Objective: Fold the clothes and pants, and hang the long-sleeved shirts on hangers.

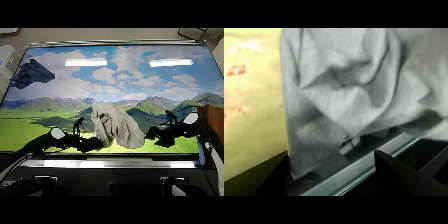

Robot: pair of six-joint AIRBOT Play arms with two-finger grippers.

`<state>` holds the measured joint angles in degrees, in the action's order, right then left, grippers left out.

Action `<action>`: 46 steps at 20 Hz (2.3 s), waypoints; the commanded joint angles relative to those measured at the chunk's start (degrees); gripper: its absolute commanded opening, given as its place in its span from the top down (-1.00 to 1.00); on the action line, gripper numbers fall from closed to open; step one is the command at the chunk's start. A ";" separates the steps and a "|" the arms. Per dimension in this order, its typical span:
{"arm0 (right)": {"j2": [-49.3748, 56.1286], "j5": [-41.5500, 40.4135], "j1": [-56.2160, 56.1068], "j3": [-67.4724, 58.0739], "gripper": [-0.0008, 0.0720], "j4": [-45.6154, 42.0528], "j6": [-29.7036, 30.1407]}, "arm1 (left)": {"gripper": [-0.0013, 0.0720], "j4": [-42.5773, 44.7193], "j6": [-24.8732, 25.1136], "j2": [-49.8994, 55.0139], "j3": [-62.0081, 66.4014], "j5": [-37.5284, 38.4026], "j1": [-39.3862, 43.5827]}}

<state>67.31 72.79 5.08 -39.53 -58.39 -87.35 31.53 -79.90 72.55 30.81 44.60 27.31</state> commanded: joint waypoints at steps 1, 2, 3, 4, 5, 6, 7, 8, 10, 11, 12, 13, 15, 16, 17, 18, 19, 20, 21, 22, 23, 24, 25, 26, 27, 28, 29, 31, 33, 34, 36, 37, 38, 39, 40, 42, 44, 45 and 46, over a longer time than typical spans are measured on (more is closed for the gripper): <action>0.02 -2.40 -0.07 0.31 -0.95 0.87 -0.33 | -0.23 -0.57 -2.64 0.72 -0.17 -8.22 2.56; 0.13 -3.15 -0.07 0.39 -0.95 1.31 -0.50 | 0.28 -0.72 -2.62 0.72 -0.17 -8.68 3.21; 0.37 -3.87 -0.07 0.68 -0.95 2.47 -0.48 | 0.67 -0.70 -2.60 0.72 -0.17 -8.63 3.67; 0.79 -4.33 -0.07 1.11 -0.95 4.13 -0.48 | 0.82 -0.70 -2.58 0.63 -0.17 -8.39 3.85; 1.46 -4.46 -0.07 1.70 -0.95 6.05 -0.46 | 0.88 -0.70 -2.58 0.46 -0.17 -8.00 3.85; 2.29 -4.72 -0.59 2.38 -0.94 7.23 -0.39 | 0.88 -0.63 -2.54 0.11 -0.17 -8.00 3.85; 3.13 -5.49 -2.16 2.82 -0.89 7.23 -0.42 | 0.89 -0.50 -2.56 -0.50 -0.17 -8.07 3.82; 4.04 -6.91 -4.83 3.13 -0.83 7.37 -0.42 | 0.89 -0.46 -2.54 -1.14 -0.17 -8.04 3.82; 5.01 -10.67 -10.32 3.10 0.06 7.96 -0.44 | 0.89 -0.07 -2.58 -3.04 -0.17 -8.00 3.82; 4.83 -11.93 -11.89 2.67 0.86 8.26 -0.44 | 0.89 0.90 -2.58 -4.66 -0.17 -8.00 3.54; 4.37 -11.41 -12.07 1.38 0.85 8.17 0.26 | 0.89 2.54 -2.60 -6.67 -0.15 -7.98 2.89; 3.37 -10.58 -11.85 -0.61 0.85 7.15 1.40 | 0.89 5.31 -2.62 -9.49 0.20 -7.50 1.40; -0.57 -8.11 -10.34 -8.26 0.85 0.96 1.16 | 0.89 12.87 -4.48 -16.28 3.21 -3.91 -4.59; -3.50 -7.74 -8.66 -13.79 0.85 -2.75 0.33 | 0.89 17.35 -6.27 -20.52 6.40 -1.57 -9.01; -6.51 -8.28 -6.78 -19.67 0.85 -6.23 -1.11 | 0.89 20.63 -6.71 -24.24 10.08 0.20 -13.07; -9.81 -9.86 -4.52 -26.40 0.85 -9.94 -2.51 | 0.89 23.61 -6.69 -28.59 15.43 2.08 -18.16; -13.00 -12.24 -2.29 -33.18 0.85 -12.70 -2.67 | 0.89 25.49 -6.69 -32.68 21.55 2.99 -23.30; -15.74 -14.78 -0.44 -38.91 0.85 -14.40 -2.64 | 0.89 25.75 -6.69 -36.33 27.80 2.69 -28.22; -18.23 -16.44 0.90 -43.74 0.85 -15.39 -2.60 | 0.89 25.73 -6.71 -39.04 33.29 1.90 -32.35; -20.74 -17.18 1.70 -47.84 0.85 -16.52 -2.58 | 0.89 25.73 -6.69 -41.48 38.71 1.40 -36.13; -23.15 -17.11 1.68 -50.49 0.85 -17.99 -2.64 | 0.89 25.68 -6.73 -43.30 42.71 1.27 -39.12; -25.31 -17.00 1.66 -51.58 0.85 -18.32 -2.69 | 0.89 25.59 -6.75 -44.98 45.81 1.27 -41.59; -27.54 -17.05 1.68 -51.82 0.85 -18.43 -3.08 | 0.89 25.49 -6.75 -46.34 47.58 1.27 -43.19; -29.27 -16.98 1.68 -51.82 0.85 -19.50 -3.06 | 0.89 25.53 -6.73 -47.56 48.52 1.25 -44.46; -30.60 -17.00 1.68 -51.82 0.85 -21.38 -3.08 | 0.89 25.55 -6.73 -48.48 48.74 1.01 -45.42; -31.76 -17.03 1.68 -51.82 0.85 -23.67 -3.34 | 0.89 25.51 -6.86 -49.18 48.74 0.52 -46.18; -32.61 -17.00 1.66 -51.82 0.85 -25.64 -4.42 | 0.89 25.49 -7.98 -49.48 48.74 -0.28 -46.53; -33.51 -16.46 1.66 -51.82 0.85 -27.76 -4.98 | 0.89 25.53 -9.29 -49.42 48.74 -3.63 -46.53; -33.18 -11.87 1.66 -51.80 0.85 -28.20 -4.96 | 0.89 25.77 -9.07 -48.09 48.72 -7.61 -46.56; -32.37 -7.30 1.66 -51.76 0.85 -28.26 -4.98 | 0.89 25.75 -9.05 -46.51 48.72 -8.28 -46.56; -28.39 7.02 1.66 -50.62 0.85 -28.28 -4.98 | 0.89 25.70 -7.78 -41.48 48.39 -5.60 -46.51; -25.77 12.59 1.66 -48.76 0.85 -28.30 -4.98 | 0.89 25.62 -6.82 -38.16 47.80 -3.28 -46.49; -22.86 15.80 1.66 -45.83 0.85 -28.28 -5.07 | 0.89 24.83 -6.64 -33.90 46.49 -1.16 -46.42; -19.74 15.80 1.66 -41.57 0.85 -28.26 -5.62 | 0.89 23.89 -6.51 -29.55 44.70 -0.37 -45.46; -16.41 12.61 1.66 -36.81 0.84 -28.22 -6.80 | 0.89 23.76 -5.40 -24.41 42.49 -0.46 -43.32; -9.79 2.16 1.66 -28.72 0.84 -26.47 -11.61 | 0.89 23.76 -0.48 -13.49 40.26 -0.46 -39.01; -2.43 -6.29 1.66 -24.48 0.84 -22.95 -15.15 | 0.88 23.74 0.24 -3.72 40.46 -0.63 -35.54; 1.16 -8.09 1.66 -24.20 0.84 -20.59 -16.72 | 0.87 23.50 0.22 -0.20 40.52 -0.61 -33.99; 4.02 -9.55 1.66 -24.20 0.84 -17.53 -17.27 | 0.80 23.54 0.22 2.23 40.52 -0.46 -32.76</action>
<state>62.48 70.59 6.74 -67.72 -82.67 -100.12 56.01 -81.47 64.51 72.03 43.31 -9.45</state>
